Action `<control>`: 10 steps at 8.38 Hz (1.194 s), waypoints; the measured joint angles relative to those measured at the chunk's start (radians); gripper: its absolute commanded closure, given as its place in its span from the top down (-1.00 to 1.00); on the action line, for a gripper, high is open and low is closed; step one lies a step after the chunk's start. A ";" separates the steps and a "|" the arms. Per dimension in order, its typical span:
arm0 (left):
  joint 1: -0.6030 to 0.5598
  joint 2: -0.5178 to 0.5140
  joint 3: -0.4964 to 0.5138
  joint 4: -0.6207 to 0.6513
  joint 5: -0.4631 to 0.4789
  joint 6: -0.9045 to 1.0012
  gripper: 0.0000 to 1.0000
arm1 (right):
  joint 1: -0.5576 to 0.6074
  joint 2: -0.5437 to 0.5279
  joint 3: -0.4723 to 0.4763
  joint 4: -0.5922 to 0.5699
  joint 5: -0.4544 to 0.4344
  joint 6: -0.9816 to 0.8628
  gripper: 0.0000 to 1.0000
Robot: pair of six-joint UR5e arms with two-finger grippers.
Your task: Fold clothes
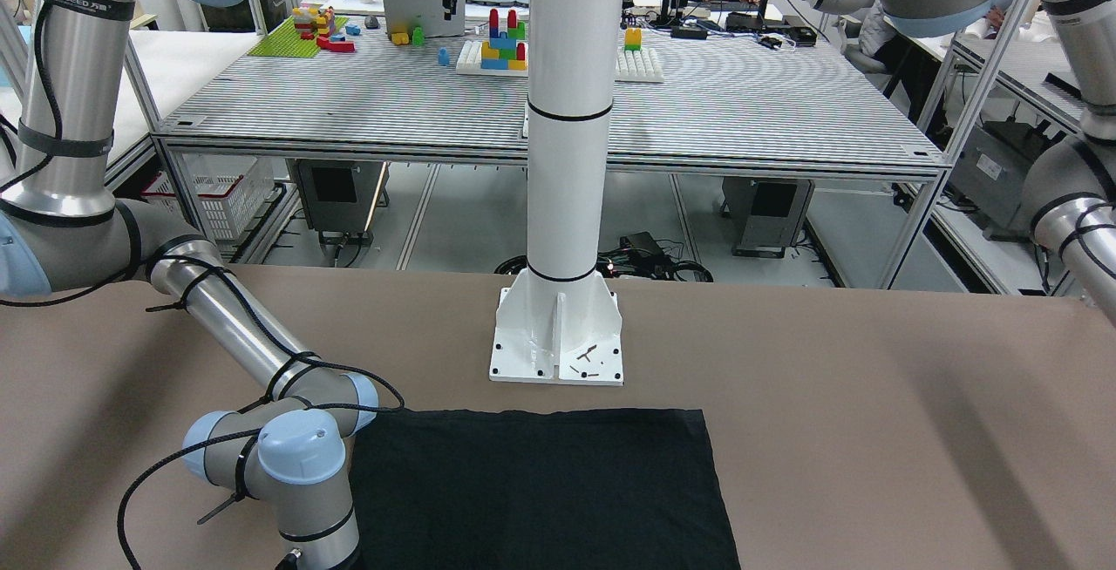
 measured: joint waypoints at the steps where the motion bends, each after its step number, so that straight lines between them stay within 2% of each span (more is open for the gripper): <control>1: 0.000 0.000 0.000 0.000 0.000 0.000 0.89 | -0.002 -0.001 0.000 0.000 0.000 0.001 0.88; 3: 0.000 0.000 -0.002 0.001 0.000 0.000 0.89 | -0.005 -0.008 0.012 0.001 0.002 0.008 0.88; 6: 0.006 -0.005 -0.006 0.001 -0.011 -0.028 0.88 | -0.047 -0.084 0.154 -0.011 0.008 0.069 0.88; 7: 0.025 -0.017 -0.006 0.001 -0.044 -0.077 0.86 | -0.052 -0.105 0.192 -0.014 0.010 0.075 0.88; 10: 0.169 -0.118 -0.006 0.004 -0.178 -0.343 0.60 | -0.047 -0.123 0.265 -0.062 0.022 0.078 0.88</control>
